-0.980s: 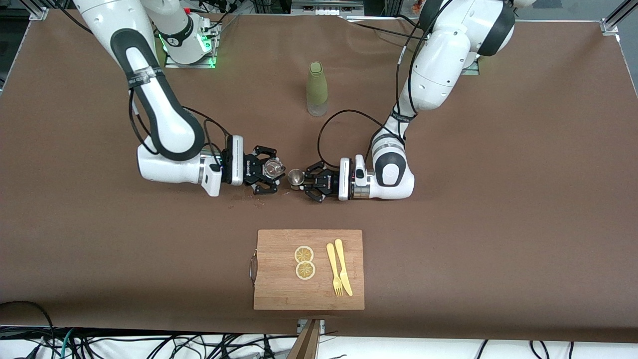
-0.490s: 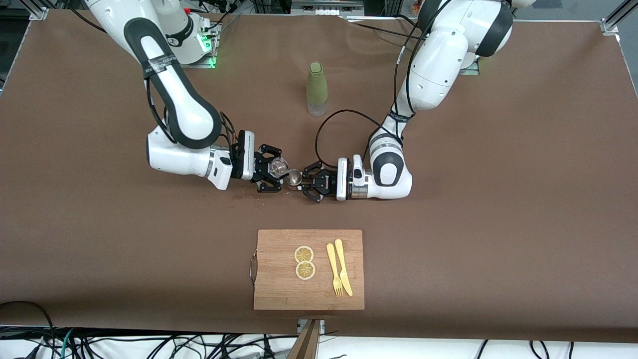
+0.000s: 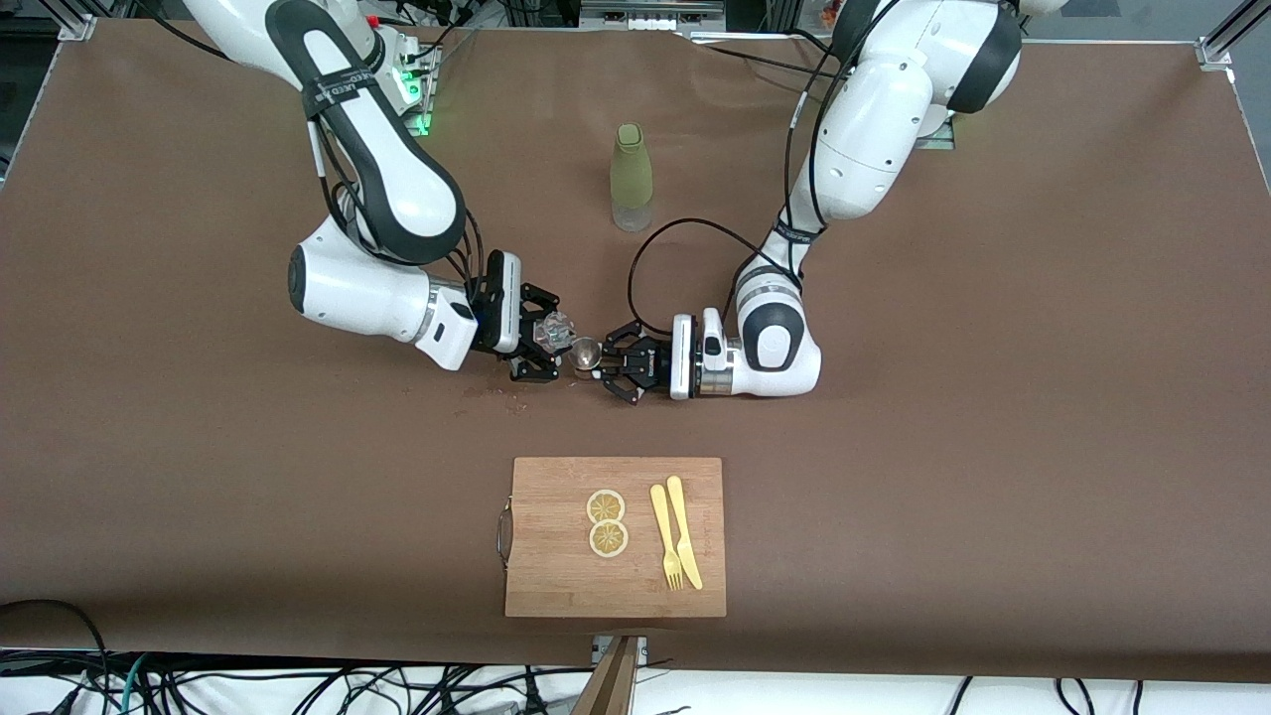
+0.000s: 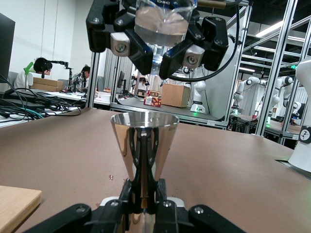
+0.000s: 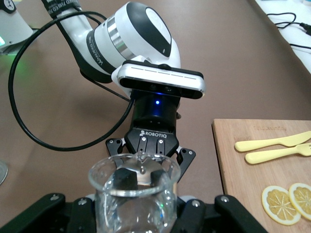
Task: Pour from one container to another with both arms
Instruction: 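Tilt the glass over the jigger with the right gripper to pour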
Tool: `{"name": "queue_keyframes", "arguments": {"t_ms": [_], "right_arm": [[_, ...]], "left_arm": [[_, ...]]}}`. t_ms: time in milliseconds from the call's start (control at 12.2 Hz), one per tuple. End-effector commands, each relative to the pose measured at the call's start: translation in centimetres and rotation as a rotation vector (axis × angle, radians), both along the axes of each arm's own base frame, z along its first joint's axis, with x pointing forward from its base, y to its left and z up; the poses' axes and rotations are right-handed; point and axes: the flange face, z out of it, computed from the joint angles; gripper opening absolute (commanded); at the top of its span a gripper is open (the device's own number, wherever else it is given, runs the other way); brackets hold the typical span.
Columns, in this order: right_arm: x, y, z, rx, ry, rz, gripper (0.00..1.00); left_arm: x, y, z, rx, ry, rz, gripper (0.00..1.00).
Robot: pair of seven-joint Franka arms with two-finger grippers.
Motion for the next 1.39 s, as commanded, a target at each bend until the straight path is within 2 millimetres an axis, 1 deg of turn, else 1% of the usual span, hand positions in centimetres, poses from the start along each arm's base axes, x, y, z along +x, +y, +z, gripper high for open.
{"name": "queue_keyframes", "arguments": {"t_ms": [0,490,816,898,980,1061,1224,1306], "right_arm": [[0.0,0.7,1.2,-0.047,-0.022,-0.013,0.18],[-0.1,1.1,1.0,-0.050,-0.021,-0.020,0.18],[-0.5,0.8,0.6,-0.009,0.005,-0.033,0.18],[-0.9,1.2,0.5,0.012,0.012,-0.036,0.18],[-0.9,1.0,0.6,0.035,0.018,-0.046,0.18],[-0.7,0.2,0.8,0.063,0.028,-0.043,0.18],[-0.8,-0.1,1.2,0.221,0.057,-0.034,0.18],[-0.6,-1.2,1.2,0.281,0.053,-0.017,0.18]], "left_arm": [[0.4,-0.7,0.0,-0.008,-0.024,0.026,0.00],[0.4,-0.6,0.0,-0.008,-0.027,0.027,0.00],[0.4,-0.5,0.0,-0.009,-0.029,0.026,0.00],[0.4,-0.5,0.0,-0.009,-0.029,0.027,0.00],[0.4,-0.6,0.0,-0.010,-0.029,0.026,0.00],[0.4,-0.6,0.1,-0.011,-0.030,0.026,0.00],[0.5,-0.5,0.1,-0.008,-0.032,0.024,0.00],[0.6,-0.4,0.5,-0.010,-0.038,0.021,0.00]]}}
